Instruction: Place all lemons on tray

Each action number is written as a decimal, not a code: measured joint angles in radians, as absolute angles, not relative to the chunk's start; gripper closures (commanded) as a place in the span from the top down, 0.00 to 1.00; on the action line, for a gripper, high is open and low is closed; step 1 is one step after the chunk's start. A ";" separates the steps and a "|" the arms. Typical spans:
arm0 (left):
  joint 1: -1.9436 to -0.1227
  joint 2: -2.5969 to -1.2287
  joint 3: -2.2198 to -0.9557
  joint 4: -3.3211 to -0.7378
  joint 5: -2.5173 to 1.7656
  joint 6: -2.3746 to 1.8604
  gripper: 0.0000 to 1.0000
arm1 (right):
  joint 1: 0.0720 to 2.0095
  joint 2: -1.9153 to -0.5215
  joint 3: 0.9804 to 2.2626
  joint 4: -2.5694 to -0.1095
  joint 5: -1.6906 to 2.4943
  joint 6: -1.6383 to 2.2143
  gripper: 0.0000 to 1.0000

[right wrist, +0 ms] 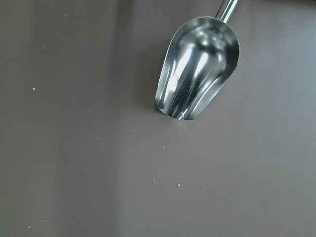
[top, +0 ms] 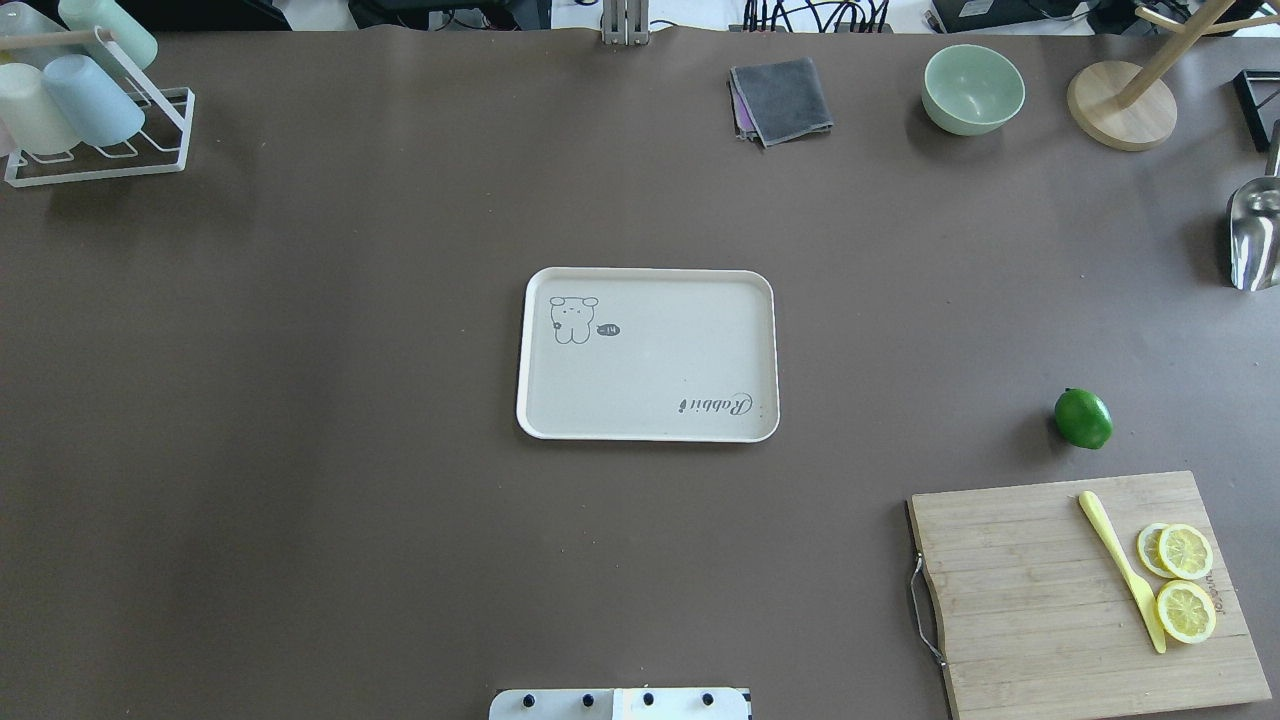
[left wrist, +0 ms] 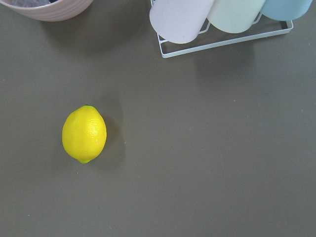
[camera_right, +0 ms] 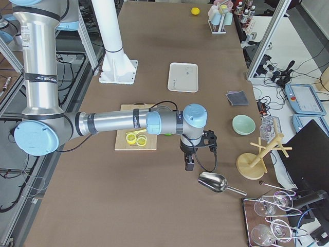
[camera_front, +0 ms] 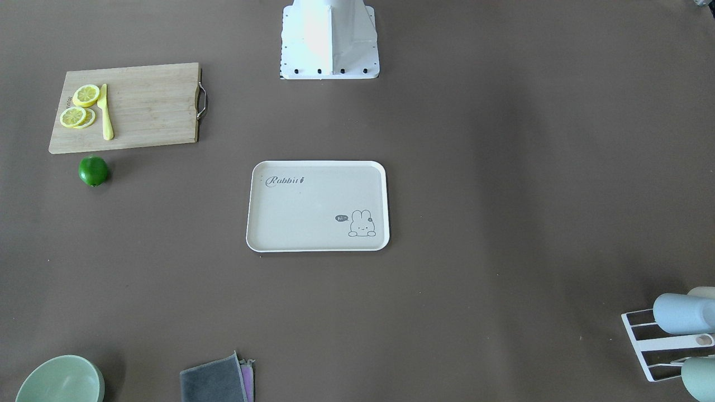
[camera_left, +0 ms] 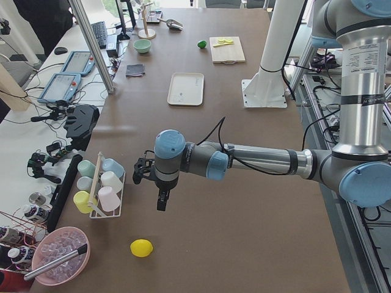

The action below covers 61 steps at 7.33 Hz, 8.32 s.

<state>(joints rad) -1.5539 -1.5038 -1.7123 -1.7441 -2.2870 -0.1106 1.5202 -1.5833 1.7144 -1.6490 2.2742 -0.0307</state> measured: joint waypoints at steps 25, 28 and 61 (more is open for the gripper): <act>-1.549 -1.514 -1.719 -1.746 -2.289 -0.113 0.98 | 1.514 -1.572 1.724 -1.646 2.286 -0.026 1.00; -1.521 -1.526 -1.731 -1.852 -2.290 -0.162 0.98 | 1.425 -1.475 1.748 -1.646 2.288 -0.021 1.00; -1.574 -1.755 -0.951 -2.318 -2.200 0.178 0.98 | 0.895 -1.253 1.794 -1.250 2.292 0.935 0.00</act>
<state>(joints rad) -1.5735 -1.7551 -0.9512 -2.3176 -2.1997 0.1782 0.8945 -1.2534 1.7941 -1.2499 2.2919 0.9347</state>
